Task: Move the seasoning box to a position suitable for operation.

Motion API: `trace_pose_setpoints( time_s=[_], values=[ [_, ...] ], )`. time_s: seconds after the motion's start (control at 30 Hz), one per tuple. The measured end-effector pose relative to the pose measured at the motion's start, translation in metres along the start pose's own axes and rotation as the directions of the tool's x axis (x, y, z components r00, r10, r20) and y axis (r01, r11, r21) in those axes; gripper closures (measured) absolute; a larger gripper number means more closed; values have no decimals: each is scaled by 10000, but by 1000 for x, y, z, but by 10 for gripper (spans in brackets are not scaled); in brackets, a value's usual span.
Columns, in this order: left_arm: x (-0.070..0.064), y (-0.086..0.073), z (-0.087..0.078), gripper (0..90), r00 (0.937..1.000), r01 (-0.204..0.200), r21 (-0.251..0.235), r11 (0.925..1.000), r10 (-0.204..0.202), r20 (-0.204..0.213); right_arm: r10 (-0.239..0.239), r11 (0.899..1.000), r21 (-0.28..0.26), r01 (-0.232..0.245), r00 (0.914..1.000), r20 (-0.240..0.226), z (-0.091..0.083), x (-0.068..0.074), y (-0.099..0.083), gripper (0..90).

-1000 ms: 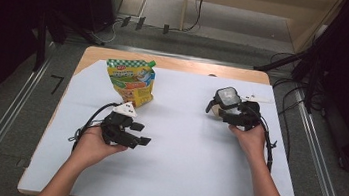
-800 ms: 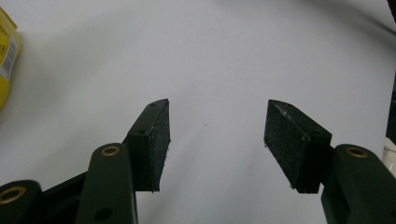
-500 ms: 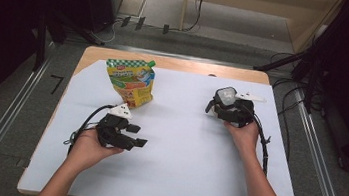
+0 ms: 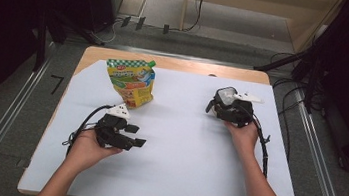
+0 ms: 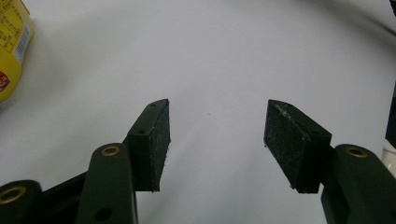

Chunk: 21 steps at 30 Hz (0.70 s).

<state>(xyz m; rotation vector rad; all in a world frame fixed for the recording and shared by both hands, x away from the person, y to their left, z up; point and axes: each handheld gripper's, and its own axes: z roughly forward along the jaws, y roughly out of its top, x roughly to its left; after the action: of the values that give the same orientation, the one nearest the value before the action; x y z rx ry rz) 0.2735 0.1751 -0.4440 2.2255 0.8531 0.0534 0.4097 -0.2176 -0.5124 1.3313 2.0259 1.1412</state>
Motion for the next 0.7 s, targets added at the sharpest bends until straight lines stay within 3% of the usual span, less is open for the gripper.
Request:
trace_pose_setpoints(
  time_s=[0.3,0.47,0.7],
  values=[
    [0,0,1,417,10000,15,42,10000,-16,48,93,9998,-194,-92,9999,41,2,1,-1,150],
    [-1,-1,2,417,10000,43,58,10000,-44,43,562,9982,-209,-562,9984,-9,6,1,-3,139],
    [-1,-1,2,417,10000,47,94,9999,-47,43,136,9997,-200,-132,9997,208,5,3,-1,157]
  ],
)
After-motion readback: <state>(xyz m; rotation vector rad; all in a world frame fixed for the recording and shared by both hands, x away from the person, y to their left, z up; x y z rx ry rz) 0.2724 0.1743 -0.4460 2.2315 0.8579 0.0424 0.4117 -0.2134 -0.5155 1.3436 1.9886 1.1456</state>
